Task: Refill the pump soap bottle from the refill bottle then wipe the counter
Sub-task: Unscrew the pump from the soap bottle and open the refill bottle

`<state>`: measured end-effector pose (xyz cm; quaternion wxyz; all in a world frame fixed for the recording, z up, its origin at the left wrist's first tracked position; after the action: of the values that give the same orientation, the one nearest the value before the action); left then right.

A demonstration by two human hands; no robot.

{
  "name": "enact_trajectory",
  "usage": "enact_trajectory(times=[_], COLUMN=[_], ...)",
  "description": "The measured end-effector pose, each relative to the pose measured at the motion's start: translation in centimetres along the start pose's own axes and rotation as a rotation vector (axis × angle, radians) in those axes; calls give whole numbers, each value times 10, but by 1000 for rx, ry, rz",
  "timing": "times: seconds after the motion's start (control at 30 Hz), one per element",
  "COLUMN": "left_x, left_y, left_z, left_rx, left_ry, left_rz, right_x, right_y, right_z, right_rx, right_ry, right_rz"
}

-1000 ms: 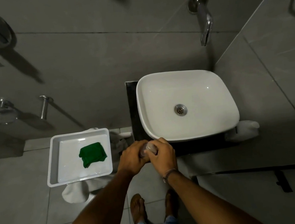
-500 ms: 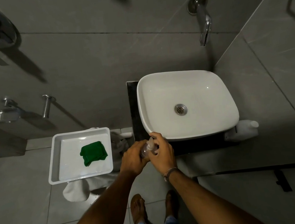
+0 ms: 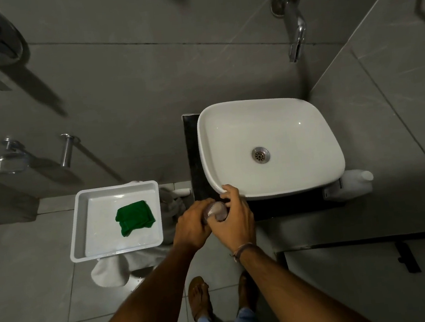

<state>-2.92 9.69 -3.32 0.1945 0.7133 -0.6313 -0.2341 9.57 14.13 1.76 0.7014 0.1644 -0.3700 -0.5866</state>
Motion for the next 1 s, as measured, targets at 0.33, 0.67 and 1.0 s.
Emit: enact_trajectory(times=[0.33, 0.67, 1.0], left_x=[0, 0, -1], left_y=[0, -2, -5], left_z=[-1, 4, 9], left_rx=[14, 5, -5], left_ry=[-13, -16, -3], left_rz=[-3, 2, 13], right_x=[1, 2, 3], right_y=[-4, -6, -6], right_z=[0, -4, -23], right_rx=[-46, -161, -385], right_ry=[19, -17, -146], right_rz=[83, 22, -51])
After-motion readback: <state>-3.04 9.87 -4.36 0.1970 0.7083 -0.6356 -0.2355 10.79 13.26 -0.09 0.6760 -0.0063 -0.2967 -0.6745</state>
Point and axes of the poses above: each hand's wrist, its own x-axis away from the middle knuckle, its own y-axis out of the back of the hand, z = x × y, the point moved 9 cm from there along -x, towards the middle knuckle, and after that the axes turned 15 degrees about -y, right-handed, at the moved point
